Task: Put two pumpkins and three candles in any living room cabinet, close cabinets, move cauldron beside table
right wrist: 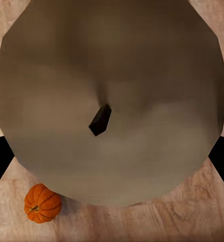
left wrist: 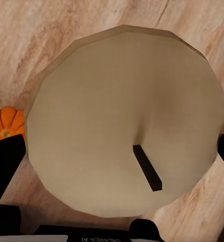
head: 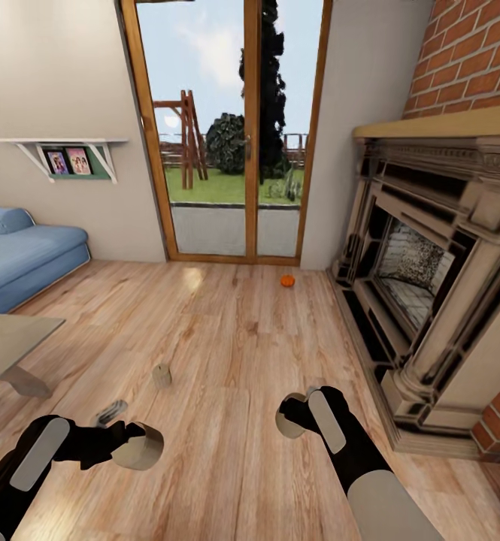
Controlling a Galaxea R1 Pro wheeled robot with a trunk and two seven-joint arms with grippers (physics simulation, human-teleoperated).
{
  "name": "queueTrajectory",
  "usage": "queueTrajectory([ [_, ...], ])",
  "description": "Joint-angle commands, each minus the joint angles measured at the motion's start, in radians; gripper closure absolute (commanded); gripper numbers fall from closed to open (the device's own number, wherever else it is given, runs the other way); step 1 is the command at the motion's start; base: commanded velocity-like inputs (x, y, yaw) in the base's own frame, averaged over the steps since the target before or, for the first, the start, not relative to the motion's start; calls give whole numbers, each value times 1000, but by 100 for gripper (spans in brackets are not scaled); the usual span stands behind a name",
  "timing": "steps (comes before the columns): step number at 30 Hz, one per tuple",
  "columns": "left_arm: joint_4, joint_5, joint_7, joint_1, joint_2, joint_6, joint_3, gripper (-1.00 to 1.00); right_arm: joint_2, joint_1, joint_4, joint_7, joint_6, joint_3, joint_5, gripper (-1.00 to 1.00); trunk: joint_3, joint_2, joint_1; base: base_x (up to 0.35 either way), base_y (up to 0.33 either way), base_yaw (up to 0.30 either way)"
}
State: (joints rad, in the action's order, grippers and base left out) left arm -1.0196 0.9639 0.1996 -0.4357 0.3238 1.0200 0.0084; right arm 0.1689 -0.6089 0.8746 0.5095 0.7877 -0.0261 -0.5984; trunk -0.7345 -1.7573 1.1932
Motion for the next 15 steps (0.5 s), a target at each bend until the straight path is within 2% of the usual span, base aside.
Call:
queueTrajectory([
  [1, 0, -1, 1, 0, -1, 0, 0, 100, 0, 0, 0, 0, 0, 0, 0, 100, 3, 7, -4, 0, 0, 0],
  [15, -1, -1, -1, 0, 2, 0, 2, 100, 1, 1, 10, -4, 1, 0, 0, 100, 47, 105, -58, -8, 0, 0],
])
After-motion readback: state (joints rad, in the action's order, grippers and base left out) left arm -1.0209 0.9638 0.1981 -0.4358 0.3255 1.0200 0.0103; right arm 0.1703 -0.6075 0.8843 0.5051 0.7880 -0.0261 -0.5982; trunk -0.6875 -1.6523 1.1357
